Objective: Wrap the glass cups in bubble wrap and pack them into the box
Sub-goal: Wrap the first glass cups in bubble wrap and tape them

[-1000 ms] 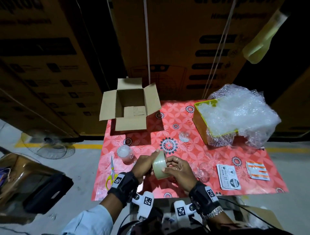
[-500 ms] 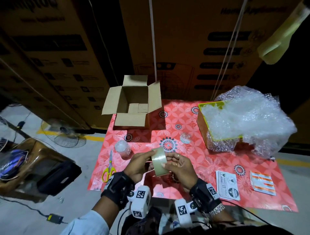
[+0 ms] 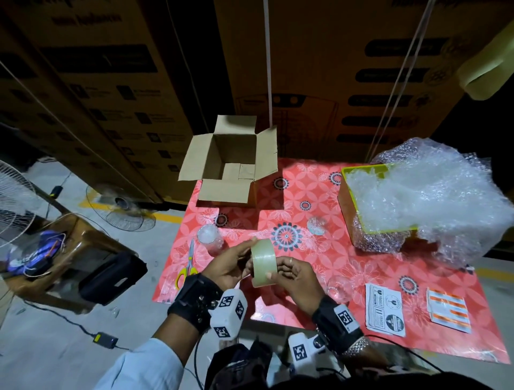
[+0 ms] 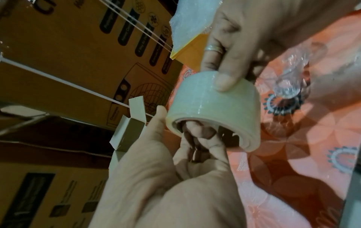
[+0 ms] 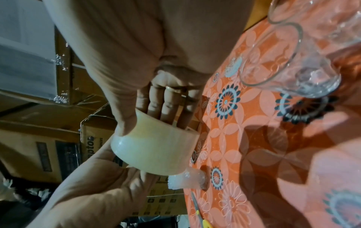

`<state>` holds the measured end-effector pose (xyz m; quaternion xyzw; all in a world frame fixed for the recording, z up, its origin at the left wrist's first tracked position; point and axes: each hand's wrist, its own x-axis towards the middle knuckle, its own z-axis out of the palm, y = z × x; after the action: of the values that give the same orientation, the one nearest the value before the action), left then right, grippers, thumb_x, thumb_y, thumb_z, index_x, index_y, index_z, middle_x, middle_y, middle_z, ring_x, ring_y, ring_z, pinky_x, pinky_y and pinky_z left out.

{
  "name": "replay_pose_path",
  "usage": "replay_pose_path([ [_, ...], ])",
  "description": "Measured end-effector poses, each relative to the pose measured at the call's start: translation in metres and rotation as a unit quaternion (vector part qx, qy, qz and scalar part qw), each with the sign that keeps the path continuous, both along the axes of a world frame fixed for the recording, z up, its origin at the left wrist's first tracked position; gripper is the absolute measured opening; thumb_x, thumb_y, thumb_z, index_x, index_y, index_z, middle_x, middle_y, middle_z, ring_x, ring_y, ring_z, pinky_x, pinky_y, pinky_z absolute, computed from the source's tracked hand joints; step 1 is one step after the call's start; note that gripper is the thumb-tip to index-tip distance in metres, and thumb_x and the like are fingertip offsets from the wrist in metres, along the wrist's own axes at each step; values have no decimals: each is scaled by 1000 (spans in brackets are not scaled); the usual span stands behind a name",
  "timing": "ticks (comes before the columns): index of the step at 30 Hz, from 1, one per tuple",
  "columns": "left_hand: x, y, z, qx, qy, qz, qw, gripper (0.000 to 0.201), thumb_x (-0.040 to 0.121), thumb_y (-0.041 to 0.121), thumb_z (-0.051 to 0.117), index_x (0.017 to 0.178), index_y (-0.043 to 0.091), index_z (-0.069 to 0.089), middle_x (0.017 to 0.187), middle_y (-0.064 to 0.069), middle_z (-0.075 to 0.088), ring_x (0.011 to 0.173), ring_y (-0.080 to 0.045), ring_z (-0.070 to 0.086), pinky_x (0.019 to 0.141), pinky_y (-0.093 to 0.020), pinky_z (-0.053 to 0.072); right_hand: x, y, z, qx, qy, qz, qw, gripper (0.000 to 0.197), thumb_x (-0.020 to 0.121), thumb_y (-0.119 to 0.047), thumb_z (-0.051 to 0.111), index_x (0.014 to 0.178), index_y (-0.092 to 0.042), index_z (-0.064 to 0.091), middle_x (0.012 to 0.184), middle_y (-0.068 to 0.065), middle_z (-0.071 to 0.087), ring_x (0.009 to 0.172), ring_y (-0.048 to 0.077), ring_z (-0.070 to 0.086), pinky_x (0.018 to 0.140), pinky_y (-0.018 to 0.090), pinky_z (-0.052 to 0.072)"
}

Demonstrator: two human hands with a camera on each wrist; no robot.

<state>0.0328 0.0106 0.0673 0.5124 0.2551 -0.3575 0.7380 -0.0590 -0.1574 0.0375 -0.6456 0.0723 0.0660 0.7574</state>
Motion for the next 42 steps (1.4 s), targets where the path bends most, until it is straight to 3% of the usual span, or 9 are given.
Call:
replay_pose_path([
  [5,-13,13,-6,62,-97,-53,992,7,87,12,77,83,6,76,73,-7,65,58,-11,56,56,-21,41,8,7,5,32,16,-44,998,12,98,-9,65,102,-2,73,86,6,77,70,12,70,58,18,51],
  [12,0,32,-6,81,-85,-20,993,18,93,21,74,91,4,75,62,-3,56,48,-10,47,52,-20,42,16,24,3,42,27,3,999,25,92,-4,71,117,-8,71,107,10,77,98,26,73,81,34,60],
  [18,34,57,-2,-34,21,4,999,24,99,28,64,97,5,68,68,-2,60,49,-8,57,56,-22,57,26,45,2,-12,-10,22,1000,33,84,4,78,113,-9,72,101,5,77,93,17,71,85,28,56],
  [21,46,65,-4,-46,36,1,998,28,91,29,72,96,2,72,81,-8,67,68,-16,62,64,-26,60,37,58,7,-19,-5,-6,1000,32,83,6,77,111,-10,73,98,5,78,89,17,71,84,29,57],
  [26,50,75,-12,43,-88,-70,993,18,90,15,77,95,-2,73,69,-8,59,52,-12,50,51,-21,44,49,79,8,6,35,-129,991,14,88,-1,75,102,-3,74,93,13,77,83,22,72,72,31,57],
  [33,32,90,-25,62,-264,-201,941,35,77,-9,83,109,0,70,92,-10,72,78,-15,68,70,-30,59,56,94,14,103,109,-267,952,16,91,-10,73,99,4,71,89,24,76,74,32,74,61,37,61],
  [36,20,97,-37,77,-323,-262,906,32,79,-3,84,107,4,69,98,-12,73,81,-15,68,71,-32,57,55,97,13,173,154,-288,929,31,93,-20,74,108,7,69,95,25,75,85,35,76,73,44,63],
  [39,10,105,-42,75,-362,-288,883,27,85,6,82,108,13,71,105,-5,75,93,-13,70,81,-19,51,53,100,16,226,162,-324,904,29,93,-15,72,108,10,68,80,14,76,65,19,74,59,28,61],
  [42,9,111,-46,67,-383,-289,875,23,86,13,83,106,15,72,99,-6,74,94,-21,69,87,-30,55,50,104,16,243,164,-324,900,28,91,-11,72,109,10,68,89,17,76,72,19,74,63,27,61],
])
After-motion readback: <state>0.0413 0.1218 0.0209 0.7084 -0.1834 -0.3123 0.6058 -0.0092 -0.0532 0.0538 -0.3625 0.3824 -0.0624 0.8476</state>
